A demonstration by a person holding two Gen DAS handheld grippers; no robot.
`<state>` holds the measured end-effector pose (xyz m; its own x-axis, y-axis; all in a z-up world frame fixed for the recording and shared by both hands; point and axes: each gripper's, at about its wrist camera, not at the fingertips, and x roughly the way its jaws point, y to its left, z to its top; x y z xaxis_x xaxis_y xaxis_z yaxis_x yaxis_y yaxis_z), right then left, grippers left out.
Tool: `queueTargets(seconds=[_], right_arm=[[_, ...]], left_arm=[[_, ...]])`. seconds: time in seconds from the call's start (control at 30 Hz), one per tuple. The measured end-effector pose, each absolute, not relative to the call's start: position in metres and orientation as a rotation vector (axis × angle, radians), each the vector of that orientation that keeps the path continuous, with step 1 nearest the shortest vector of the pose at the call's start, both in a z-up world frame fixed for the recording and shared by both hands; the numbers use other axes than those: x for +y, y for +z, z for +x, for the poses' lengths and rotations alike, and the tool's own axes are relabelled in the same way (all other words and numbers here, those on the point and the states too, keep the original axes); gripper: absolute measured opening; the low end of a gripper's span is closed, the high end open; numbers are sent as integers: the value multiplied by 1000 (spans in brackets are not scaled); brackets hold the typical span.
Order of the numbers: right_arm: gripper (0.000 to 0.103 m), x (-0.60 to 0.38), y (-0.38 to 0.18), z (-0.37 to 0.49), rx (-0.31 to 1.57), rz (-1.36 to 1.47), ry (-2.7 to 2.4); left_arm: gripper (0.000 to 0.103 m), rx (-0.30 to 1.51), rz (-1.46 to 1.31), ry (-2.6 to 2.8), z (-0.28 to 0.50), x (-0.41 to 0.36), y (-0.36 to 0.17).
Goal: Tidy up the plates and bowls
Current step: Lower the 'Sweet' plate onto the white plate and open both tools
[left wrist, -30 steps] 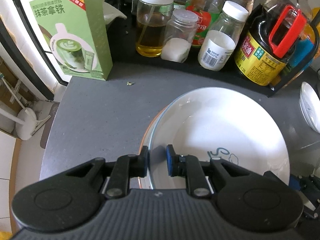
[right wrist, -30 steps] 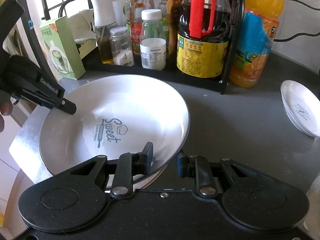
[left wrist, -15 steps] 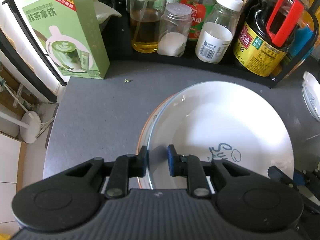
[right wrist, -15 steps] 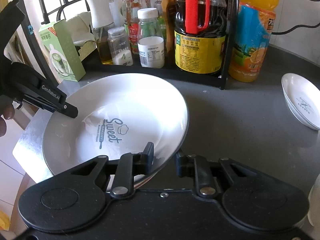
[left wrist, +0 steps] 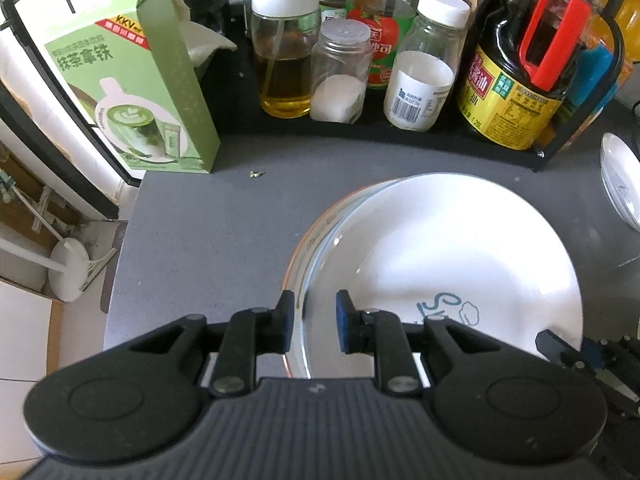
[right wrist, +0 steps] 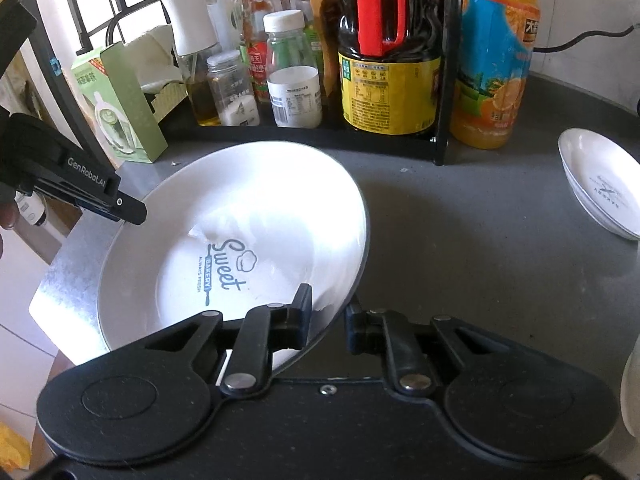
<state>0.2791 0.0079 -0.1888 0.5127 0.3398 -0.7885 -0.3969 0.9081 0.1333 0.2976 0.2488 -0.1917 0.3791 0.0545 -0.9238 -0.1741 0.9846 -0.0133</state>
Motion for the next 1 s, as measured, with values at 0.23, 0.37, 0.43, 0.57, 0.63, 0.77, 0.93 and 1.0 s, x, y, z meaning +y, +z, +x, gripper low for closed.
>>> queueTargets(seconds=[0.23, 0.37, 0.43, 0.57, 0.63, 0.77, 0.93, 1.0], right_arm=[[22, 15, -191, 278, 941, -118, 447], [28, 21, -189, 279, 970, -136, 438], [35, 20, -183, 278, 956, -138, 429], [37, 12, -173, 277, 927, -124, 415], [31, 9, -172, 276, 928, -110, 421], [11, 5, -175, 274, 939, -89, 440], [7, 6, -175, 271, 926, -103, 476], [8, 2, -175, 274, 942, -76, 478]], left_arm=[[20, 1188, -124, 181, 291, 253, -197], [20, 1193, -109, 195, 289, 255, -200], [20, 1200, -120, 202, 288, 258, -203], [20, 1188, -141, 199, 285, 260, -205], [20, 1188, -140, 202, 285, 260, -204], [20, 1179, -128, 211, 284, 258, -203], [20, 1157, -118, 224, 284, 256, -193], [20, 1144, -124, 227, 286, 255, -185]])
